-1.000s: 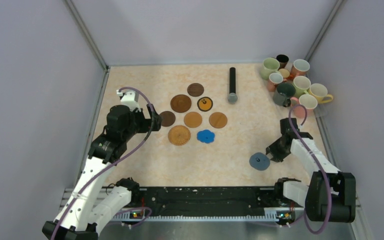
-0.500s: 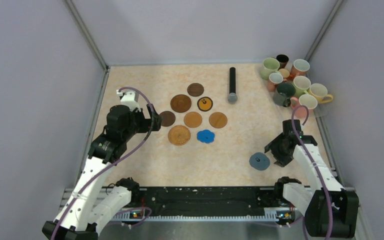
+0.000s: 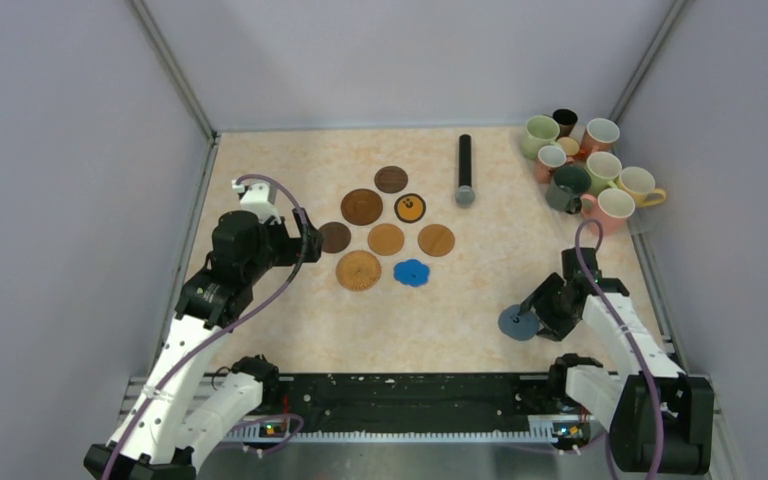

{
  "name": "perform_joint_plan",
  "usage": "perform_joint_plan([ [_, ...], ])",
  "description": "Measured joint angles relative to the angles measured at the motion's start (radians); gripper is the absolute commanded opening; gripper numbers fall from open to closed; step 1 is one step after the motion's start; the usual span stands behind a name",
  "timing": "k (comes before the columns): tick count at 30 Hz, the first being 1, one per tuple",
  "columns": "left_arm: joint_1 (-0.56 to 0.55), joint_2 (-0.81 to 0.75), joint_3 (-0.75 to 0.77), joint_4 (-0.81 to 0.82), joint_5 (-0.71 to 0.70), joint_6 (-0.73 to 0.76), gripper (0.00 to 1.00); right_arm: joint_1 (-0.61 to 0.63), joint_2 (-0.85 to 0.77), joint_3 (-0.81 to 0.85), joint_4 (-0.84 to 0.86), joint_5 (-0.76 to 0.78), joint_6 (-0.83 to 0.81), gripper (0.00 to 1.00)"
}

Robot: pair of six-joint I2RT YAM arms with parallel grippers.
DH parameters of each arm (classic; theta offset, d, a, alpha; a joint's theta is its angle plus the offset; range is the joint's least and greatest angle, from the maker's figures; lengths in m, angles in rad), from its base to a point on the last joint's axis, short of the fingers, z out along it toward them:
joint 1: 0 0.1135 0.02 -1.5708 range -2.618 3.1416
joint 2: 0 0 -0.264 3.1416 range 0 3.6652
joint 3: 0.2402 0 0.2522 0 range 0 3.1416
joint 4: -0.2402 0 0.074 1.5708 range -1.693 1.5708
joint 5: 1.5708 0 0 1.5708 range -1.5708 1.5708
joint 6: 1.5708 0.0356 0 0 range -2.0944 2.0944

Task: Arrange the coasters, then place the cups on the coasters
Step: Move the coaster to the center of the board.

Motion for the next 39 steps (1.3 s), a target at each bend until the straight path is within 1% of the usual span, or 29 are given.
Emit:
perform_joint_plan([
  [10,0.000,0.000,0.000,0.000,0.000,0.000,0.99,0.000,0.004,-0.006,0.048,-0.032,-0.041,0.55],
  [21,0.000,0.000,0.000,0.000,0.000,0.000,0.99,0.008,0.080,-0.005,0.189,-0.100,-0.060,0.51],
  [39,0.000,0.000,0.000,0.000,0.000,0.000,0.99,0.154,0.169,-0.018,0.454,-0.161,-0.066,0.47],
])
